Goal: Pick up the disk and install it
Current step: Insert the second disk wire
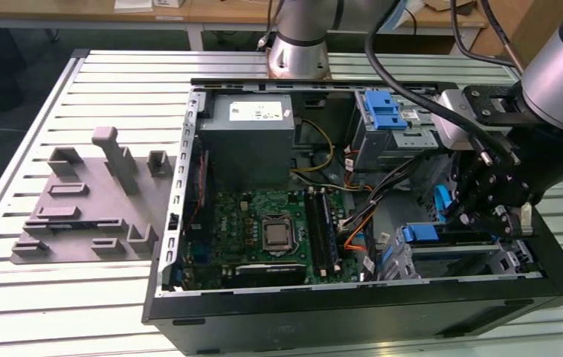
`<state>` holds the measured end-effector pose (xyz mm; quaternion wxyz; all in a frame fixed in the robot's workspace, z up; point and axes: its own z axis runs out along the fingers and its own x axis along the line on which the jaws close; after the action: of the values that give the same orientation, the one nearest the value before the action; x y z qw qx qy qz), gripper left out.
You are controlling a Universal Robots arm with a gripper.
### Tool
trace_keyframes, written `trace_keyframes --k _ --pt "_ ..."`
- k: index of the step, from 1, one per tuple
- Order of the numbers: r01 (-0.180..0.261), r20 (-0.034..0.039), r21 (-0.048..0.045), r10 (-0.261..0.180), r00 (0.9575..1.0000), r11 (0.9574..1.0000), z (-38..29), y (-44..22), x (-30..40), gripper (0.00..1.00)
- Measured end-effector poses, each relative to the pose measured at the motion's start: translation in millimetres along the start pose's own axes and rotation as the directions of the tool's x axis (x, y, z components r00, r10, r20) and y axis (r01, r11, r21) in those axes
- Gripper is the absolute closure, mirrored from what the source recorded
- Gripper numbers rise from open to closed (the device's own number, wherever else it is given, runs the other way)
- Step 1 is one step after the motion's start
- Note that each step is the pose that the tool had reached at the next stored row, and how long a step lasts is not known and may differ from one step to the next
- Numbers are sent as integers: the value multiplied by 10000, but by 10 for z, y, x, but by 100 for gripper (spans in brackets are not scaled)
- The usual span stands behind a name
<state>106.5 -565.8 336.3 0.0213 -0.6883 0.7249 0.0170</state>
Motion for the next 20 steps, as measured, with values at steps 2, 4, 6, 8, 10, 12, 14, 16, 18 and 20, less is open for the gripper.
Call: trace_keyframes --k 2,4,6,8,10,12,14,16,18,20 --pt "-1 8 -1 1 10000 10000 5 -5 2 84" --pt "-2 16 -2 2 10000 10000 10 -8 6 84" --pt "-1 20 -3 1 10000 10000 16 -11 11 84" --pt "-1 22 -3 1 10000 10000 22 -14 21 84" --pt "-5 22 -2 5 10000 10000 28 -17 32 84" --pt "-7 23 -2 7 10000 10000 35 -18 39 84" --pt "-6 22 -2 6 10000 10000 36 -19 39 84" --pt "-6 22 -2 6 10000 10000 37 -19 39 84" --pt "-6 22 -2 6 10000 10000 37 -19 39 84" --pt "-7 22 -2 7 10000 10000 37 -19 39 84"
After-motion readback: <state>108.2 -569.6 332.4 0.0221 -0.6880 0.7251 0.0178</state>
